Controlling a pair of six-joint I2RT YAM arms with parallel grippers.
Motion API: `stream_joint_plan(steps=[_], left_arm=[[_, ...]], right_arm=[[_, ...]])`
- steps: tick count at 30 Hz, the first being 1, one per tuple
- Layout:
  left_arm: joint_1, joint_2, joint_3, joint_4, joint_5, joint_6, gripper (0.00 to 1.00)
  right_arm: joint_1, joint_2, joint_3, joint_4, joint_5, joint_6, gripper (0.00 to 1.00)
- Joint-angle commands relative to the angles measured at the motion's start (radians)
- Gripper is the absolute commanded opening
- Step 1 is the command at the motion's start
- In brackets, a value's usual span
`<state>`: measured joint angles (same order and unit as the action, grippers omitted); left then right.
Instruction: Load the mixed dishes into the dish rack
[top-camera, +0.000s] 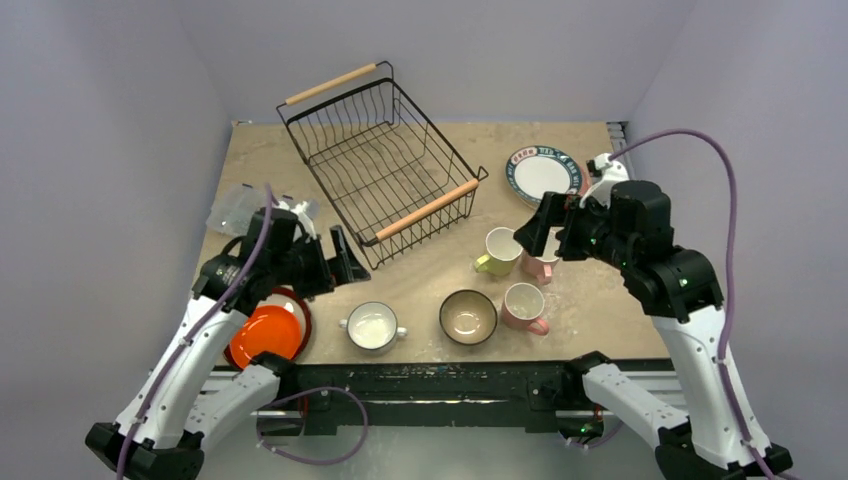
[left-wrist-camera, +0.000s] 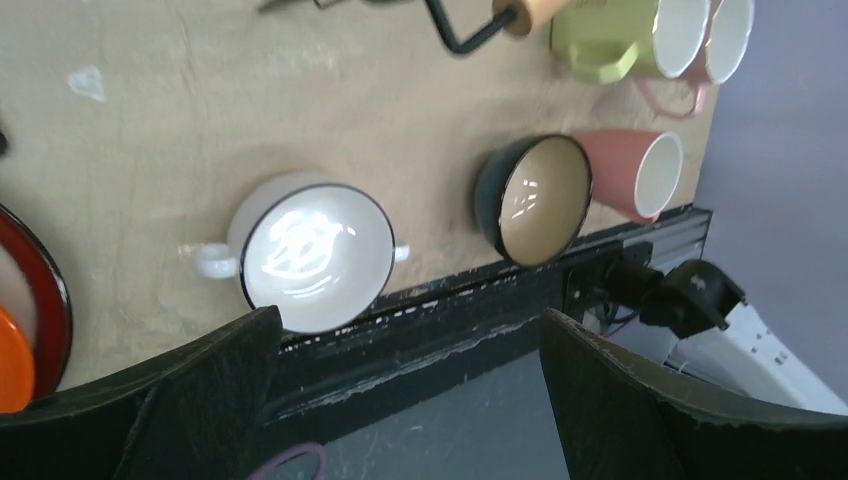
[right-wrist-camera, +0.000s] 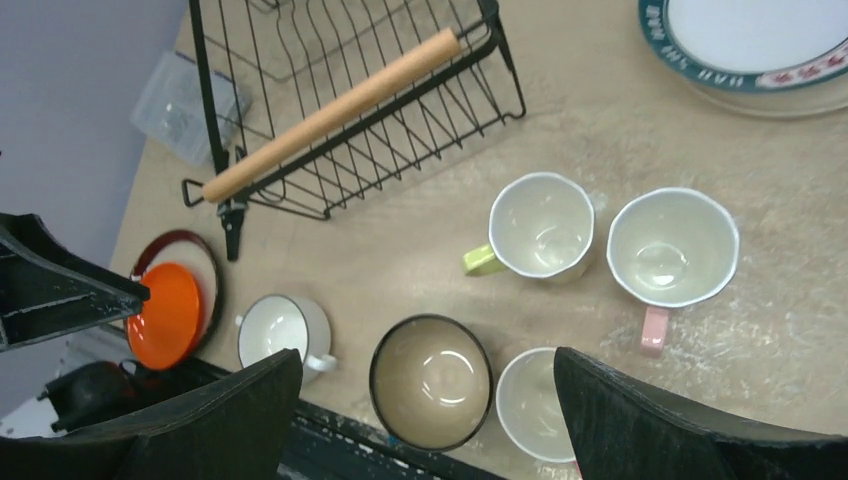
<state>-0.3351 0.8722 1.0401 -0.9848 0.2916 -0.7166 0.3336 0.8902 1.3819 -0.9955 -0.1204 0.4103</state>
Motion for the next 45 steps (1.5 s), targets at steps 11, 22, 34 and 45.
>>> stream_joint_plan(steps=[11, 22, 34, 45], left_arm=[[-0.321, -0.037, -0.285, 0.003, -0.322, -0.150, 0.94], [-0.321, 0.087, -0.321, -0.011, -0.416, -0.296, 0.70], [-0.321, 0.220, -0.362, 0.030, -0.304, -0.325, 0.49], [-0.338, 0.336, -0.394, 0.107, -0.242, -0.318, 0.44]], right_arm=[[0.094, 0.037, -0.240, 0.081, -0.287, -0.028, 0.98], [0.255, 0.122, -0.242, 0.151, -0.110, 0.046, 0.98], [0.322, 0.228, -0.215, 0.183, -0.052, 0.013, 0.98], [0.332, 0.238, -0.218, 0.186, -0.029, -0.002, 0.98]])
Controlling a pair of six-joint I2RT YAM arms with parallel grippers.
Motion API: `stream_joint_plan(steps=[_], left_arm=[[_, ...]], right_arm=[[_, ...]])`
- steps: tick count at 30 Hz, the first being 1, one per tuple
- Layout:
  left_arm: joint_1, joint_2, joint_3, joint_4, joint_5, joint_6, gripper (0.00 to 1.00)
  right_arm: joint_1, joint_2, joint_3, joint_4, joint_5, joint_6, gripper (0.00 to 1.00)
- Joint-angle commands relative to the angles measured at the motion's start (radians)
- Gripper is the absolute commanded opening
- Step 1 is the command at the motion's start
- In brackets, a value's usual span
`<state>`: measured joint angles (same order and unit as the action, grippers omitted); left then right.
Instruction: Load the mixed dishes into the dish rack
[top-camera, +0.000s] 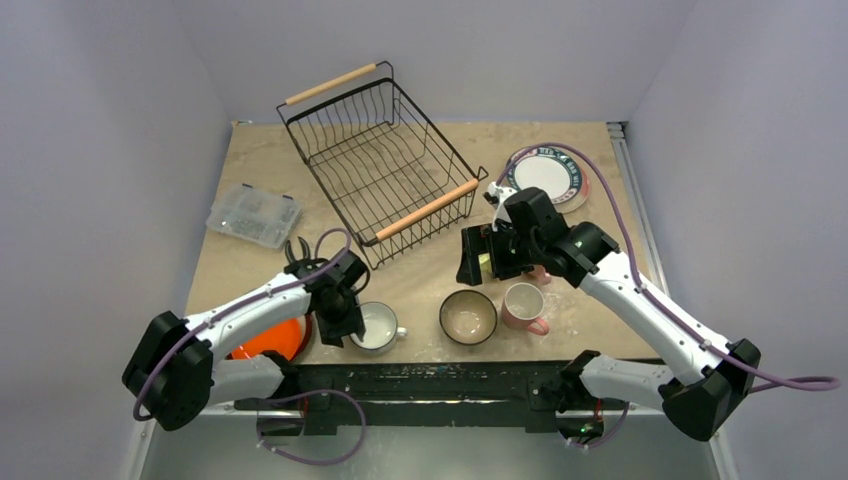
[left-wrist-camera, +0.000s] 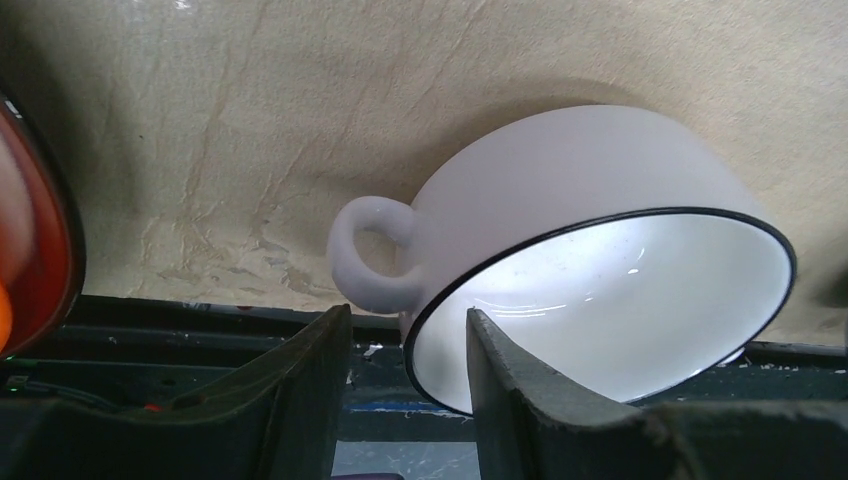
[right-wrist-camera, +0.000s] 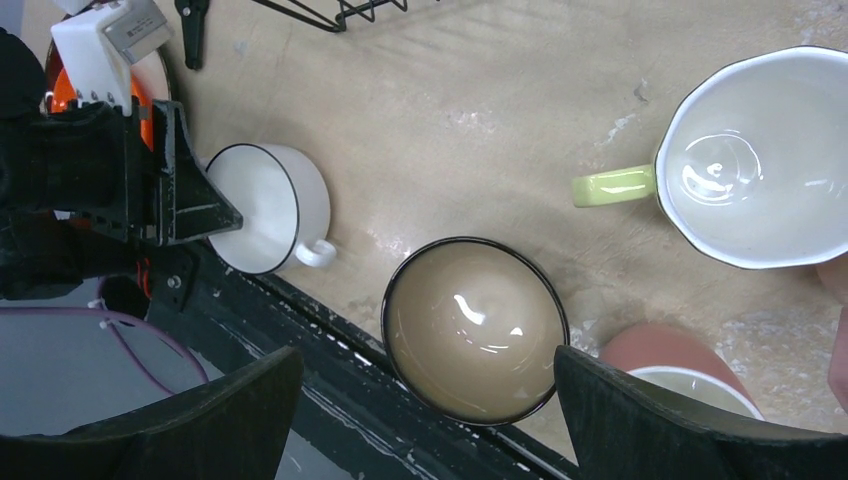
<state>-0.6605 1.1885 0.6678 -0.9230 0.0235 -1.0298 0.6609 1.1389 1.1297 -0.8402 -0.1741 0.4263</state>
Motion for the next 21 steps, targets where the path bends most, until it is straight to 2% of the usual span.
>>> stream_joint_plan(steps=[1, 6, 15, 21], left_arm=[[-0.017, 0.026, -0.024, 0.048, 0.025, -0.006, 0.43], [-0.038, 0.061, -0.031, 0.069, 0.009, -0.005, 0.36], [-0.053, 0.079, -0.017, 0.064, -0.019, 0.037, 0.00], [-0.056, -0.062, 0.011, 0.021, -0.019, 0.059, 0.00]], right_arm=[[0.005, -0.013, 0.030, 0.030, 0.026, -0.018, 0.98], [0.006, -0.028, 0.008, 0.024, 0.037, -0.017, 0.98], [0.007, -0.055, -0.017, 0.018, 0.062, -0.004, 0.98], [0.007, -0.063, -0.013, 0.031, 0.042, 0.033, 0.98]])
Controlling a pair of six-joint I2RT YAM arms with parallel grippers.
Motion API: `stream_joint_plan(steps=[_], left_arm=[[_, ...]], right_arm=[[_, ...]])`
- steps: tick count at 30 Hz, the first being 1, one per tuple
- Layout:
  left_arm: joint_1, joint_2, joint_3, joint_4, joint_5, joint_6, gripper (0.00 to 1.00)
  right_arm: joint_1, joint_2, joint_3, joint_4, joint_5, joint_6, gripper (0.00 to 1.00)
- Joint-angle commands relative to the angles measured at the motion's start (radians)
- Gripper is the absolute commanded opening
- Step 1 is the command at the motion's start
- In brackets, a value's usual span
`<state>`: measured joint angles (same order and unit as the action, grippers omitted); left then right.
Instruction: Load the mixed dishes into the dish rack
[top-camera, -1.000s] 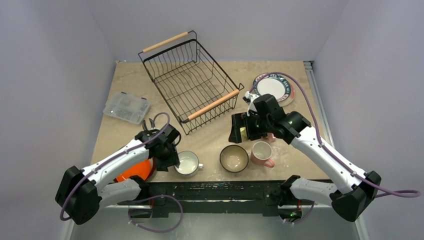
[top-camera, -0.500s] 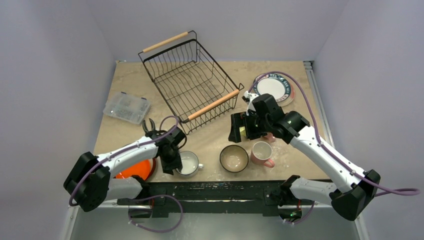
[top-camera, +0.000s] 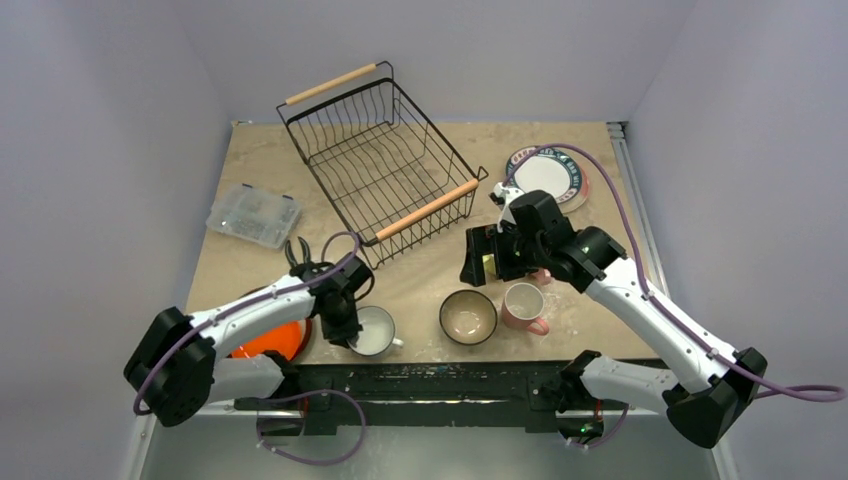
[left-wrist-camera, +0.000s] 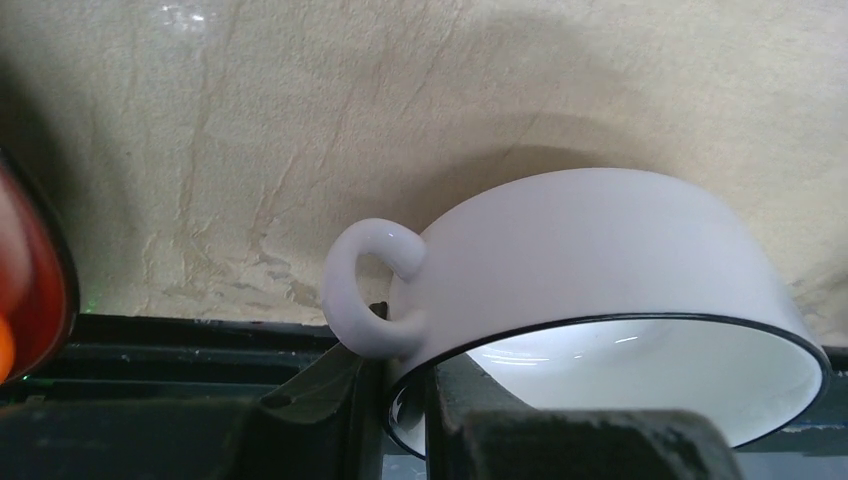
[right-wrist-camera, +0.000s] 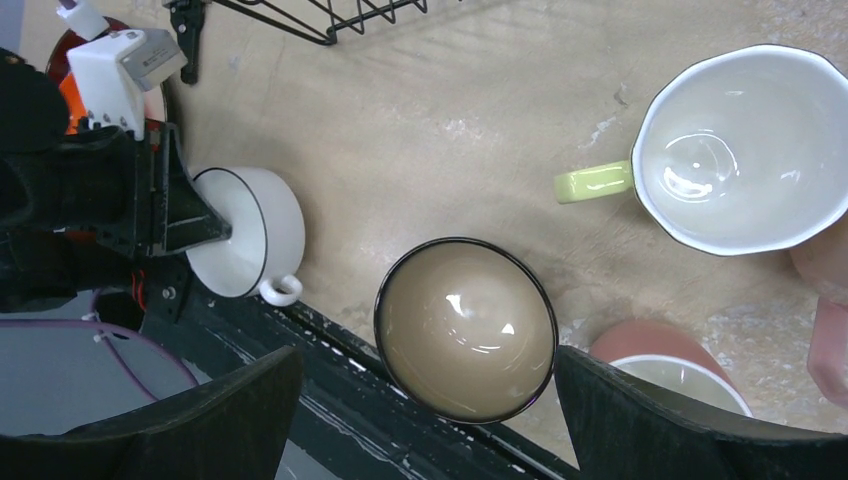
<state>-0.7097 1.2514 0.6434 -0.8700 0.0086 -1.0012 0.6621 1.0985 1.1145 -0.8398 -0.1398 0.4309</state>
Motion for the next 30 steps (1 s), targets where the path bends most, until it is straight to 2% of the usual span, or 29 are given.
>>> stream_joint_plan(steps=[1, 8, 13, 20, 25, 30], left_arm=[[-0.007, -0.163, 0.045, -0.035, -0.003, 0.037, 0.00], [-0.008, -0.468, 0.112, 0.084, 0.049, 0.144, 0.00], [-0.007, -0.584, 0.180, 0.208, 0.043, 0.221, 0.00], [-0.007, -0.513, 0.381, 0.371, -0.036, 0.363, 0.00], [-0.006, -0.438, 0.435, 0.617, -0.128, 0.418, 0.00], [-0.005, -0.339, 0.494, 0.796, -0.114, 0.449, 0.00]], right_arm=[[0.006, -0.022, 0.008, 0.033, 0.003, 0.031, 0.98], [0.005, -0.004, 0.076, 0.052, -0.070, 0.071, 0.98], [0.006, 0.006, 0.147, 0.079, -0.131, 0.091, 0.98], [0.006, 0.060, 0.294, 0.146, -0.353, 0.148, 0.98], [0.005, 0.110, 0.376, 0.228, -0.499, 0.233, 0.98], [0.000, 0.133, 0.387, 0.354, -0.593, 0.340, 0.97]])
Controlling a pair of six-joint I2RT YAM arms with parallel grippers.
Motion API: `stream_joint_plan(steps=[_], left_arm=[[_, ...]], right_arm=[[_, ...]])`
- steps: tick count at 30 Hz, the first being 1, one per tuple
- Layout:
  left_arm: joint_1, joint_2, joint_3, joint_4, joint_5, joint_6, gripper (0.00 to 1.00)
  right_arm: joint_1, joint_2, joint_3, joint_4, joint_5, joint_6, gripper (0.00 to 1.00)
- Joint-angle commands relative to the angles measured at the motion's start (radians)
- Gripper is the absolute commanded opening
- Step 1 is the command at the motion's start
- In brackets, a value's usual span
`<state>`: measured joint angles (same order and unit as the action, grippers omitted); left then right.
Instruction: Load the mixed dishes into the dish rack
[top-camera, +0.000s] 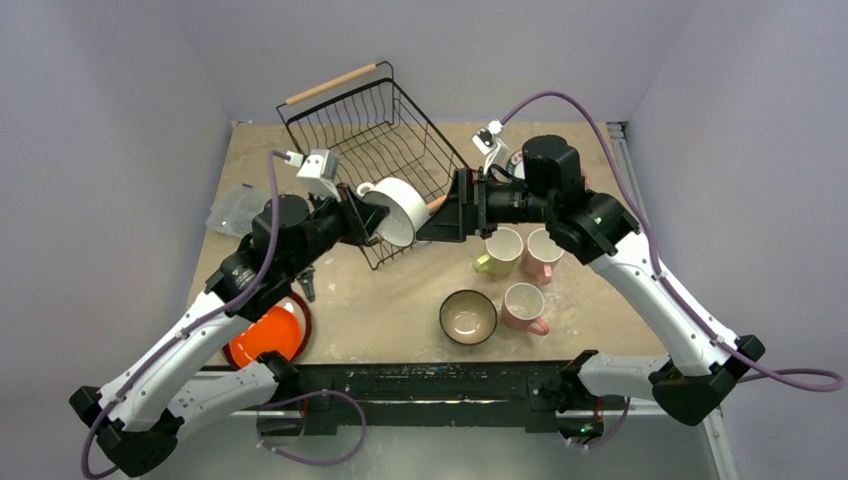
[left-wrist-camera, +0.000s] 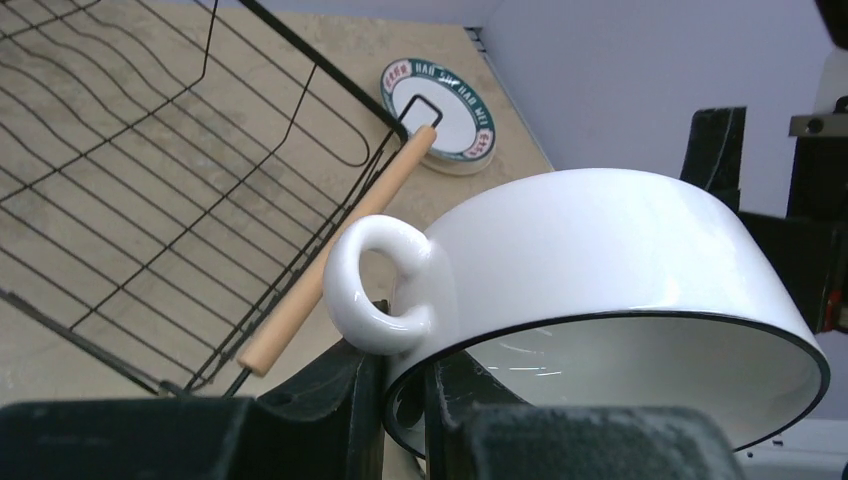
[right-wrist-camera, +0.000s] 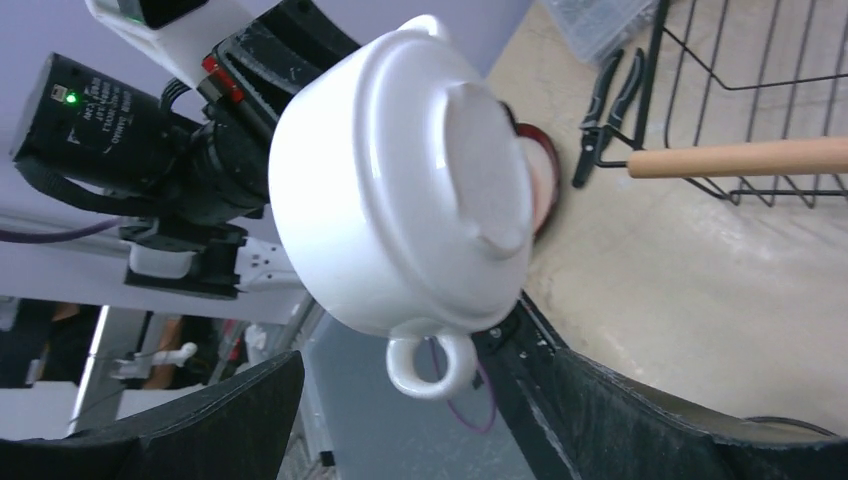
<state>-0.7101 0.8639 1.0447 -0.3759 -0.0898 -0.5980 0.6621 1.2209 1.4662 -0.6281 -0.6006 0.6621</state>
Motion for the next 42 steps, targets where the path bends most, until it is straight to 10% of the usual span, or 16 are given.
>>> stream_joint_plan(steps=[1, 28, 32, 35, 42], left_arm=[[-0.006, 0.061, 0.099, 0.328, -0.002, 0.048, 0.00], [0.033, 0.093, 0.047, 0.578, 0.181, 0.020, 0.00], [0.034, 0.107, 0.085, 0.522, 0.175, 0.063, 0.00], [0.032, 0.110, 0.114, 0.452, 0.140, 0.073, 0.00], [0.034, 0.092, 0.182, 0.133, -0.070, -0.023, 0.66]], right_arm=[[-0.004, 0.013, 0.031, 0.171, -0.150, 0.138, 0.96], [-0.126, 0.018, -0.061, 0.520, -0.318, 0.484, 0.40], [-0.127, 0.031, -0.045, 0.510, -0.285, 0.485, 0.04], [-0.129, 0.036, -0.041, 0.499, -0.236, 0.474, 0.00], [-0.158, 0.054, 0.004, 0.481, -0.059, 0.412, 0.00]])
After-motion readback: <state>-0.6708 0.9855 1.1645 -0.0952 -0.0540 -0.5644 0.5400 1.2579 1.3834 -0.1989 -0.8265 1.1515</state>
